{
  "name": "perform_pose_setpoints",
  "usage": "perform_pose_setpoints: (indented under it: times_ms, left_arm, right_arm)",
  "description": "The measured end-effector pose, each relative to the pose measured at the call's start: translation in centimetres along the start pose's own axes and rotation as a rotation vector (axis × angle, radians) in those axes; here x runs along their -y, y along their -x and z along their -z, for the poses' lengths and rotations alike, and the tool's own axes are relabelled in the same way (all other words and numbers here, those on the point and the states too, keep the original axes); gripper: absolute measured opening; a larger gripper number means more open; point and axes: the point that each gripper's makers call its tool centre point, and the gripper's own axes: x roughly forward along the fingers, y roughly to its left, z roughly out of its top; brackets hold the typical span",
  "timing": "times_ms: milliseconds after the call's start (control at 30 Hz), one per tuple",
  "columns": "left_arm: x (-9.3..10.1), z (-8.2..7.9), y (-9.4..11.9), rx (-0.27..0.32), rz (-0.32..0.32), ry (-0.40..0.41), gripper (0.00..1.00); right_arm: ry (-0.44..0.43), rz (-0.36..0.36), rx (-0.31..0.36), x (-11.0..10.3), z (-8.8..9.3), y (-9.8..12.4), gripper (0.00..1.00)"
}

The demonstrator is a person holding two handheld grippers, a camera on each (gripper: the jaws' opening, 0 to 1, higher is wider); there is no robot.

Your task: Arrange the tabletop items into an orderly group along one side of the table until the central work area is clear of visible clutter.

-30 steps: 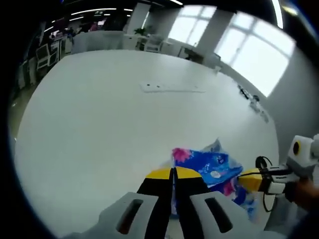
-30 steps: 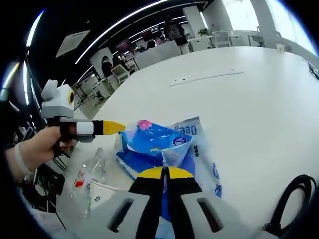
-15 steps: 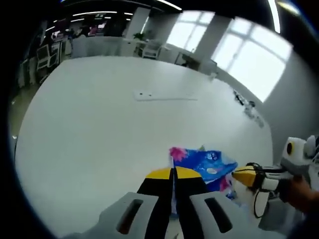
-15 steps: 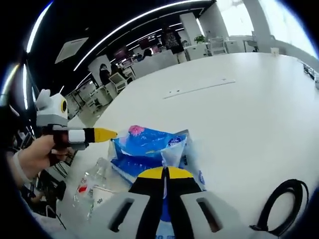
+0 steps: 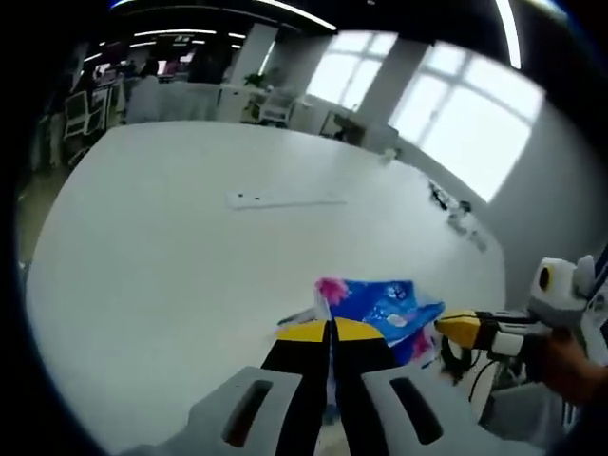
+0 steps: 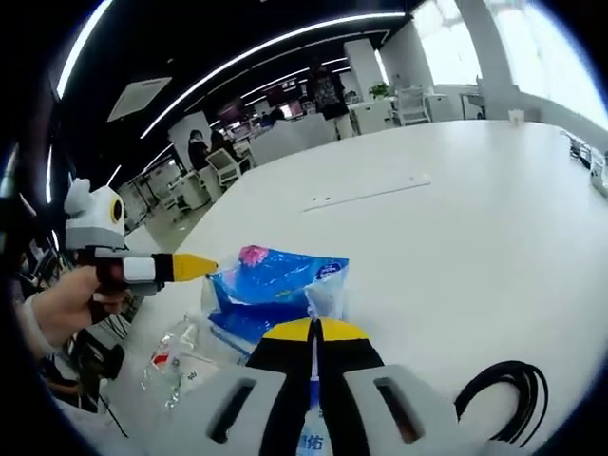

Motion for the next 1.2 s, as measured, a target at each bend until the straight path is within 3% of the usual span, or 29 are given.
perform_pose_setpoints:
  times_ms: [833,1200]
  left_arm:
    - [9.7,0.9,-3.5,-0.021,0.13,-0.065,0.0]
    - [12.3,1.0,-5.3,-0.024,0.154,-0.078,0.0]
  right_arm:
    - [0.016,0.105,0.042,8.6,-2.1,5.9,0.0]
    - [0.009,0.126,0.041,12.0,-2.4,7.1,0.0]
